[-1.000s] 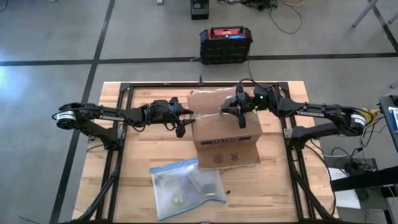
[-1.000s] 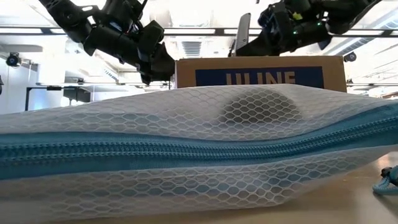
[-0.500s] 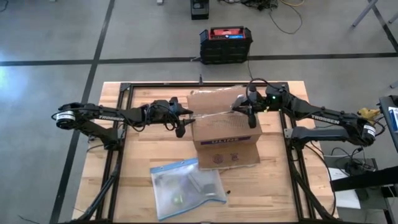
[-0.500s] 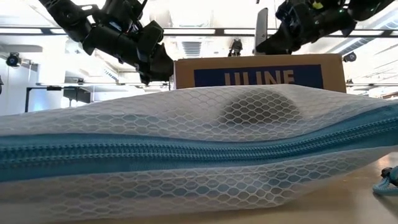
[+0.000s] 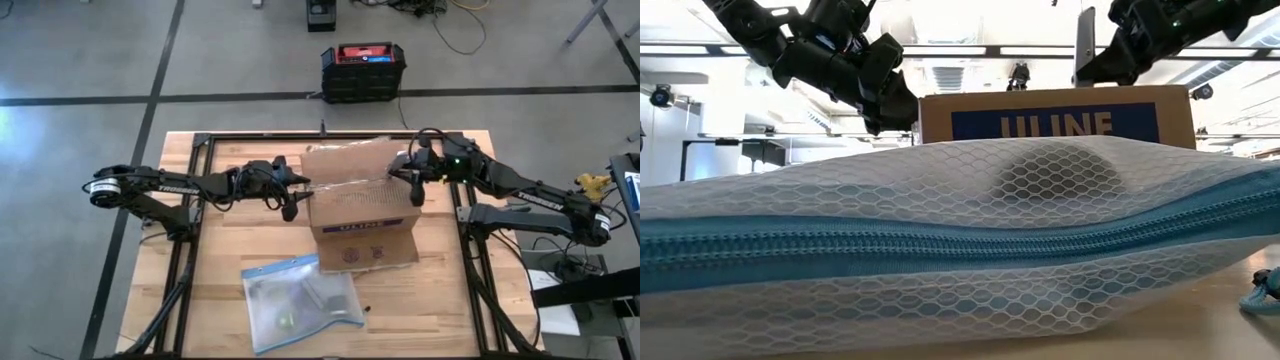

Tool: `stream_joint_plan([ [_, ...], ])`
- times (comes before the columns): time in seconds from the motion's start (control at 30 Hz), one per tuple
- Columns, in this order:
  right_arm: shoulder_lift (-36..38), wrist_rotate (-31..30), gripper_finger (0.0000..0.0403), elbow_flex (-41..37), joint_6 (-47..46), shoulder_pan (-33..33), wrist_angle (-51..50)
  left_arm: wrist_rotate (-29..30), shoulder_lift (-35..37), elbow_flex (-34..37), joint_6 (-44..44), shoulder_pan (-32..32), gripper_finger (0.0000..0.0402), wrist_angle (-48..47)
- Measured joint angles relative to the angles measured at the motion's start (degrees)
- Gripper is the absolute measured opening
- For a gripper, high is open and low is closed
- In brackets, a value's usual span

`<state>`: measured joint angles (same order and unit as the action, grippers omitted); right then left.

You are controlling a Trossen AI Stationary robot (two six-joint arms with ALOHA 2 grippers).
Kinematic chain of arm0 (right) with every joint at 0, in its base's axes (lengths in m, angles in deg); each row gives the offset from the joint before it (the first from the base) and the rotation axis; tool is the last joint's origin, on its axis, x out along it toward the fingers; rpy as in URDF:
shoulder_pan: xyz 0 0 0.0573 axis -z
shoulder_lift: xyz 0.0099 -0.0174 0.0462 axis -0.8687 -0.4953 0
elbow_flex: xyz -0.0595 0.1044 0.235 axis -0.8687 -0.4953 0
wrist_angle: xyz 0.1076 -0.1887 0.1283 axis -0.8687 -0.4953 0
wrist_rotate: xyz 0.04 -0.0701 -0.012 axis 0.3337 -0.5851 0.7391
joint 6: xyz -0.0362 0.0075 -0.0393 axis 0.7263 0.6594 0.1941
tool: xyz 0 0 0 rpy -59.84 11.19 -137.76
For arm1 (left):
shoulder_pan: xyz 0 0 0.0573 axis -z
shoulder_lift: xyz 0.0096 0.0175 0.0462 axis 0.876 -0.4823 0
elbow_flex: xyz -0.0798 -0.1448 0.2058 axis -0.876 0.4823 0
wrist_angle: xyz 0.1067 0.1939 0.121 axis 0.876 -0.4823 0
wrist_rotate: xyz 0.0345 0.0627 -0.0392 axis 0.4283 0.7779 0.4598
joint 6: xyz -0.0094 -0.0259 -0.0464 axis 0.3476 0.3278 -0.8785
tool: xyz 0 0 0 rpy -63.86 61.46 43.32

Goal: Unpack boxes
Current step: Break down the box until it is fully flat

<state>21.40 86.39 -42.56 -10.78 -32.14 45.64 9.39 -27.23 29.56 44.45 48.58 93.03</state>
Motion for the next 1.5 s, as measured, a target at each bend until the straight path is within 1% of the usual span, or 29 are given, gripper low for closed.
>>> stream_joint_plan([
  [0.2, 3.3, -2.2, 0.0056, 0.0, -0.4, 0.0, -3.7, 0.0, 0.0, -0.1, 0.1, 0.0, 0.0169, -0.6],
  [0.53, 8.4, -4.1, 0.0056, 0.0, -0.9, 0.0, -9.9, 0.0, 0.1, -0.1, 0.2, 0.0, 0.0179, -1.2],
  [0.8, 11.8, -4.8, 0.0056, 0.0, -1.2, 0.0, -10.9, 0.0, 0.1, -0.1, 0.2, 0.0, 0.0170, -1.5],
  [1.0, 13.6, -8.6, 0.0056, 0.0, -0.6, 0.0, -13.5, 0.0, 0.1, -0.1, 0.2, 0.0, 0.0178, -1.5],
  [1.23, 14.4, -10.3, 0.0056, 0.0, -0.6, 0.0, -13.3, 0.0, 0.1, -0.1, 0.2, 0.0, 0.0169, -1.5],
  [1.37, 14.5, -13.0, 0.0056, 0.0, -4.9, 0.0, -11.0, 0.1, 0.8, -0.1, 0.2, 0.0, 0.0169, -2.2],
  [1.5, 14.0, -16.3, 0.0056, 0.0, -12.3, 0.0, -10.1, 1.8, 3.7, 0.3, 0.1, 0.0, 0.0176, -4.7],
])
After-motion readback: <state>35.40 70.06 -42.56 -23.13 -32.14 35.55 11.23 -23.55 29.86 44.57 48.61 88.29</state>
